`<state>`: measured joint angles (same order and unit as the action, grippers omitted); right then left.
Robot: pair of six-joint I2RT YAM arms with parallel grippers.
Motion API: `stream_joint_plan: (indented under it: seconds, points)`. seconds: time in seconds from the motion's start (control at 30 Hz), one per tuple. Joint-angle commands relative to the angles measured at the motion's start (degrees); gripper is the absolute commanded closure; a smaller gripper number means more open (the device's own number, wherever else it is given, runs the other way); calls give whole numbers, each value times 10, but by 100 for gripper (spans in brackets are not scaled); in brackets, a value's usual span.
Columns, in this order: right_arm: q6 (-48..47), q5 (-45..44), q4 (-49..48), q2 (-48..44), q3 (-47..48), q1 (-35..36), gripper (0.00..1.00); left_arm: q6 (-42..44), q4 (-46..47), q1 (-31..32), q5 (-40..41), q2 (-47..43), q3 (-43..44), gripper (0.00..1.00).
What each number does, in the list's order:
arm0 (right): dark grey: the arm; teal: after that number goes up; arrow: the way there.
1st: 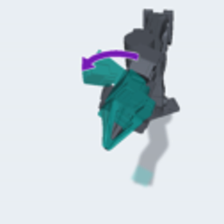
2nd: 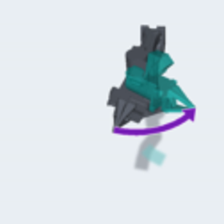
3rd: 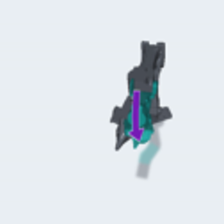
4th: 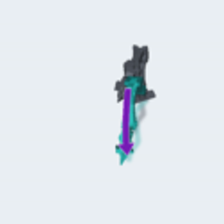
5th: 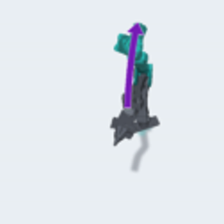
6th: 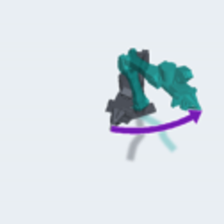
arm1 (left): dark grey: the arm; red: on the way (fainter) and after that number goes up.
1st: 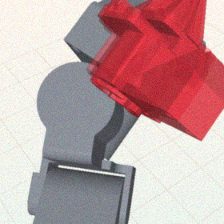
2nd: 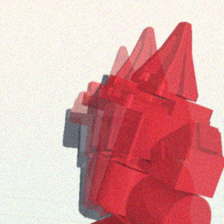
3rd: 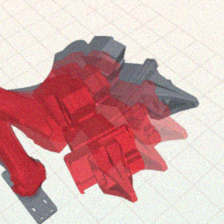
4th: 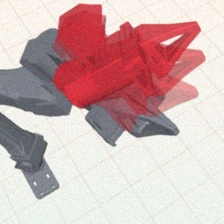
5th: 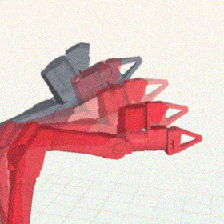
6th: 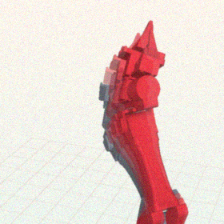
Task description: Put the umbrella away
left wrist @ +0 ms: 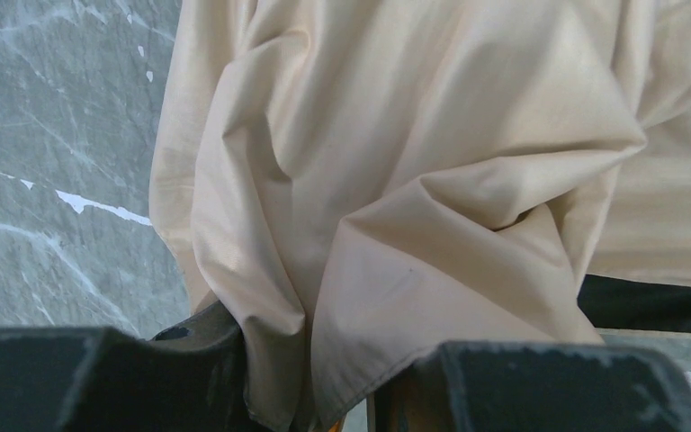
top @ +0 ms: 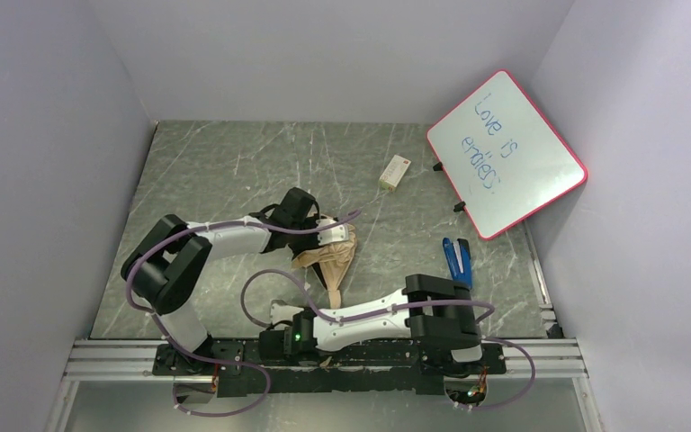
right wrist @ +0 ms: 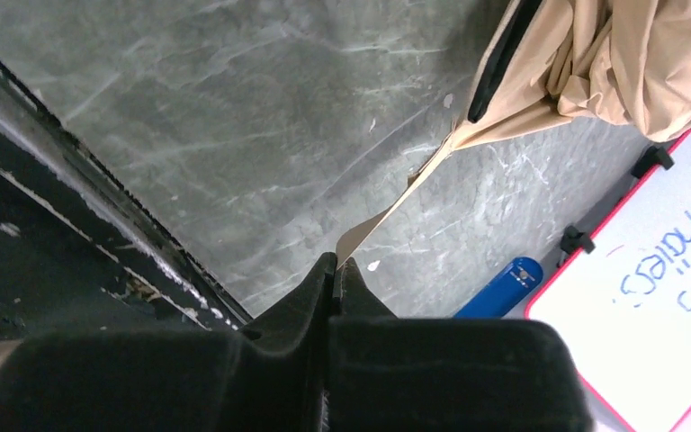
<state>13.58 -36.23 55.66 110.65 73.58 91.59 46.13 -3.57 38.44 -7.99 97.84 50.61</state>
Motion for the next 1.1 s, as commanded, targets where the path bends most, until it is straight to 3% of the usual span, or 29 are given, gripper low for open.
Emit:
stream_joint_plan:
  seconds: [0.0,0.33,0.67,0.93,1.07]
  points:
    - [-33,136,45,6,30,45,100,-21,74,-21,97,47,37,95]
    - [-116,217,110,22,92,53,100,-18,86,-26,106,67,49,95]
    - [-116,283,-10,56,16,55,100,-14,116,-26,111,68,30,95]
    - [-116,319,-34,51,8,56,100,-14,119,-26,106,69,26,95]
    - [-110,307,-47,42,0,56,93,-10,124,-26,101,66,23,95]
